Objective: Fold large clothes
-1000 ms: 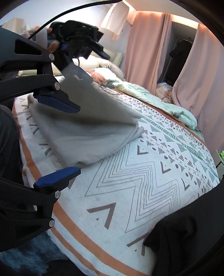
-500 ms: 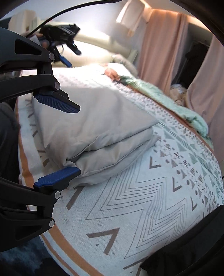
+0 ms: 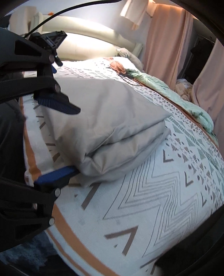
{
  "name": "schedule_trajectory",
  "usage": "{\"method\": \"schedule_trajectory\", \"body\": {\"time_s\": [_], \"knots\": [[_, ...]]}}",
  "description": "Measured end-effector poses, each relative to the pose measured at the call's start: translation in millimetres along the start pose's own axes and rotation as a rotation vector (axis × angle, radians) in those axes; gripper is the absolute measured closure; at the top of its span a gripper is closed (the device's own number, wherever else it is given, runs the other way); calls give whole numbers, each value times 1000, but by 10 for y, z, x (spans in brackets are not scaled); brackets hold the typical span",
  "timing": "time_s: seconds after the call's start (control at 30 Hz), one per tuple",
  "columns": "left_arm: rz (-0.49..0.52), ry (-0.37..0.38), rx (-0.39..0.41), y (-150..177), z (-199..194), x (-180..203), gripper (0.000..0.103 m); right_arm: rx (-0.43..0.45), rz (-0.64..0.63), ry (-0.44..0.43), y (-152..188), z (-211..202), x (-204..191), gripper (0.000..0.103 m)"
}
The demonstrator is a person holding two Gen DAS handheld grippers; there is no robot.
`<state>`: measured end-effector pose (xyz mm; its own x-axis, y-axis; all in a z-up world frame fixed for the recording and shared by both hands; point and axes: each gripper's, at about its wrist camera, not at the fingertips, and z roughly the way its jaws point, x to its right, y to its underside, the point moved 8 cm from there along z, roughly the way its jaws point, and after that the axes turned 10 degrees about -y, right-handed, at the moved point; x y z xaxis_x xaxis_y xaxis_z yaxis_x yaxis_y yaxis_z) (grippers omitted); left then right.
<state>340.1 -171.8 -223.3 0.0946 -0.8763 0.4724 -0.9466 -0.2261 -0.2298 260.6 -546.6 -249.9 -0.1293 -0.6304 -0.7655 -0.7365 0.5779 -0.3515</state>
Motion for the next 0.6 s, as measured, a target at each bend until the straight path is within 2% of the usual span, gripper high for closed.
{"method": "schedule_trajectory", "body": {"time_s": [0.03,0.07,0.13,0.23,0.37,0.53,0.6], "knots": [[8,-1,-9,30,46,24,66,-6,-3,13,-19,37,5,80],[20,-1,-16,54,86,55,70,-10,6,21,-38,53,12,88],[34,-7,-23,87,145,96,74,28,-30,-4,-98,-13,-84,91],[43,0,-22,101,169,149,77,76,-64,-24,-166,-131,-166,94],[55,-8,-28,132,201,188,77,111,-24,-3,-167,-164,6,94],[35,-15,-32,64,198,162,77,46,36,-1,-40,-66,228,92],[31,-21,-28,-5,187,159,76,40,39,-22,-61,-118,224,84]]}}
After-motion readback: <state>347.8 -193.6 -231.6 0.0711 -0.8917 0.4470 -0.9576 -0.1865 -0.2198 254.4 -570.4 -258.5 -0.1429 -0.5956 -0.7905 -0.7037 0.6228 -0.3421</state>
